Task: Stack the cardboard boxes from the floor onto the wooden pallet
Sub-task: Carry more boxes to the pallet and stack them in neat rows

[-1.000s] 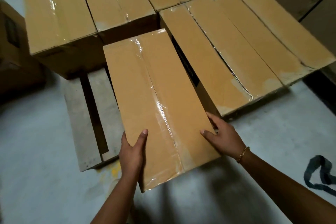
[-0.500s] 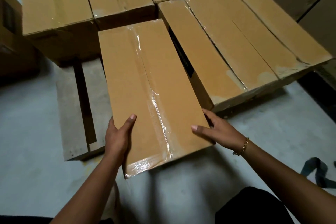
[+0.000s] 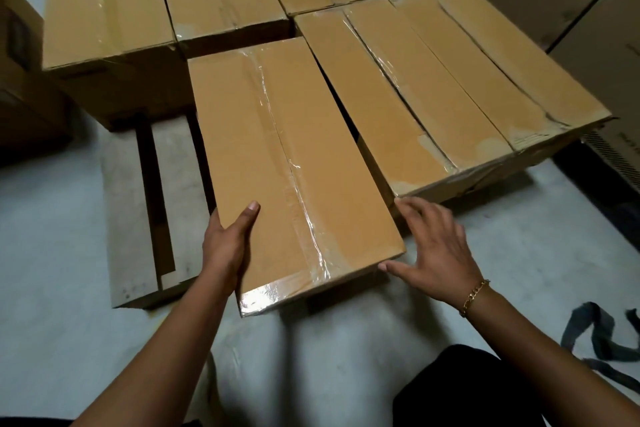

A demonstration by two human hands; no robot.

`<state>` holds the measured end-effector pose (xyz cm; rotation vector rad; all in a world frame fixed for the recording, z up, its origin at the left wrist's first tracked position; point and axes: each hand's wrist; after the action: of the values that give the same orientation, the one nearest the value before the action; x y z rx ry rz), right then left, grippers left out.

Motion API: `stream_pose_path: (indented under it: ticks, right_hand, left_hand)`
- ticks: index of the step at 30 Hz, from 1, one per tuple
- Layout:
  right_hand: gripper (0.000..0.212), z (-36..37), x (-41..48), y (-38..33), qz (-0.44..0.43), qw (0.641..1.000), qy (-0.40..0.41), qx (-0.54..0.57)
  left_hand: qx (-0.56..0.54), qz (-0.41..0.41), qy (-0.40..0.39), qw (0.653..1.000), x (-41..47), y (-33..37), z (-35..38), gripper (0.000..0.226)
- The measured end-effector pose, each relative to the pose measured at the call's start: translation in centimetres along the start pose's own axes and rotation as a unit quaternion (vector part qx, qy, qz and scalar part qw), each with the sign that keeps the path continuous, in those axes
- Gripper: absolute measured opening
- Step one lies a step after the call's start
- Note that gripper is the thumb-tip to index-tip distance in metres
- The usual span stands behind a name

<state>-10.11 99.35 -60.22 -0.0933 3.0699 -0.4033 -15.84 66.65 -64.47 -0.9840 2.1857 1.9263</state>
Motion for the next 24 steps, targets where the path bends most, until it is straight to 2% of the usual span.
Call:
stream_pose_path:
  ticks: [2, 4, 7, 9, 15, 20, 24]
  right_hand:
    - [0.120, -0.4, 0.6, 0.1, 0.004, 0.998, 0.027, -0.048]
    - [0.128, -0.7, 1.3, 0.3, 0.003, 0.997, 0.017, -0.069]
    - [0.143, -1.3, 2.6, 0.6, 0.007, 0.995, -0.041, -0.094]
    - [0.150, -1.4, 3.1, 0.8, 0.016, 0.990, -0.084, -0.108]
    - [0.146, -0.5, 4.0, 1.7, -0.005, 0.989, -0.100, -0.109]
    - [0.142, -0.4, 5.2, 2.1, -0.012, 0.990, -0.078, -0.119]
    - [0.147, -0.6, 6.7, 2.2, 0.002, 0.990, -0.085, -0.112]
  left_hand:
    - [-0.002, -0.001, 0.002, 1.000, 0.3, 0.2, 0.4, 0.080]
    - [-0.004, 0.001, 0.001, 1.000, 0.5, 0.4, 0.7, 0.074]
    - [0.001, -0.001, 0.004, 1.000, 0.4, 0.4, 0.7, 0.063]
    - [-0.008, -0.002, 0.000, 1.000, 0.3, 0.2, 0.6, 0.065]
    - [-0.008, 0.006, -0.002, 1.000, 0.3, 0.0, 0.7, 0.082]
    - [-0.033, 0.003, -0.001, 0.999, 1.3, 0.8, 1.6, 0.061]
    - [-0.043, 0.008, 0.003, 0.999, 1.8, 1.8, 2.5, 0.056]
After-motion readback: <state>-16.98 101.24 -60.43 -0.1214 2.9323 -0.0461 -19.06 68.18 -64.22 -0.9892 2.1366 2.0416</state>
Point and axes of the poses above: each hand's wrist, its own x-axis towards the middle knuckle, its own z-axis out of the palm, y = z × x, and after that the axes turned 4 degrees about y, right-handed
